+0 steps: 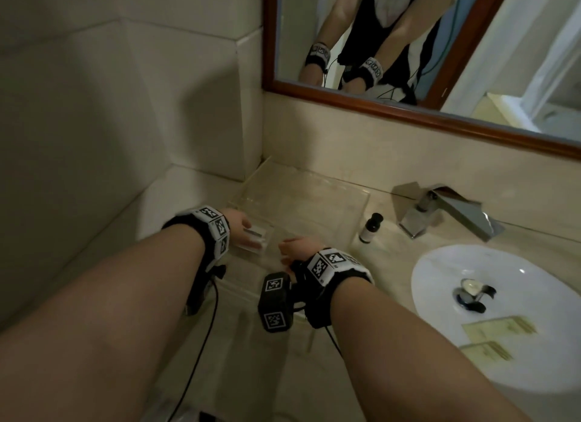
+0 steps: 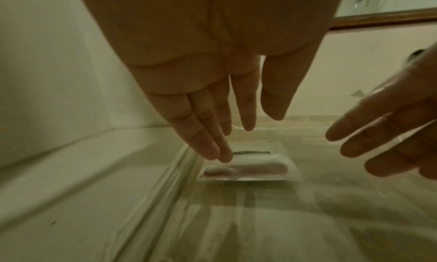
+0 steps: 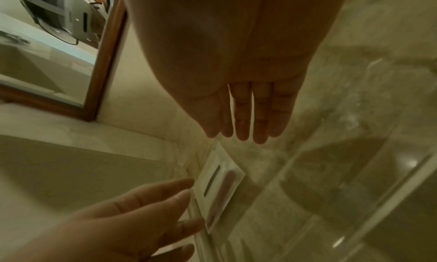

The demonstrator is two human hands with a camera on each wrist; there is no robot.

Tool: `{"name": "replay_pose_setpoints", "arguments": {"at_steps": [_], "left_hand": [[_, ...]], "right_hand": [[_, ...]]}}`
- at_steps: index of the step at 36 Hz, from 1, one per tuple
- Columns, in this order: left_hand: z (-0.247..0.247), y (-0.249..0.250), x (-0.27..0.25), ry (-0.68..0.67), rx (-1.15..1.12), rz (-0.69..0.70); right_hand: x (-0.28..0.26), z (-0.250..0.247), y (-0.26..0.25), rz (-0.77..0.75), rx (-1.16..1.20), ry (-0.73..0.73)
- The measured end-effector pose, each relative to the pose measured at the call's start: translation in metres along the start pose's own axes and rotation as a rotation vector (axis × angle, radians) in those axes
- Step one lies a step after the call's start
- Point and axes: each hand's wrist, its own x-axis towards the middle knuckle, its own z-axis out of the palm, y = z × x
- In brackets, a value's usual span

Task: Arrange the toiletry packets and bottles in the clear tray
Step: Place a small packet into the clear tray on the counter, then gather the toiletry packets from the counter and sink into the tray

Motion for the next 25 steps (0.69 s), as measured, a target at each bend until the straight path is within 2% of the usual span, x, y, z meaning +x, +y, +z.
{"name": "replay_pose_setpoints", "arguments": {"at_steps": [6, 11, 16, 22, 25], "left_hand": [[-0.004, 0.025, -0.029, 0.086, -0.071, 0.040], [0.002, 0.062, -0.057, 0.135, -0.189, 0.108], [0.006, 0.123, -0.094, 0.206, -0.017, 0.213], [0.030, 0.198, -0.119, 0.168, -0.021, 0.313], [0.049, 0.232, -0.130, 0.129, -0.030, 0.365]], "right_hand": [[-0.028, -0.032, 0.004, -0.069, 0.000, -0.023], [-0.062, -0.089, 0.015, -0.078, 0.060, 0.004], [-0.094, -0.157, 0.048, -0.095, 0.025, 0.168], [-0.155, -0.222, 0.098, -0.079, 0.041, 0.297], [-0.177, -0.243, 0.132, -0.022, 0.111, 0.358]]}}
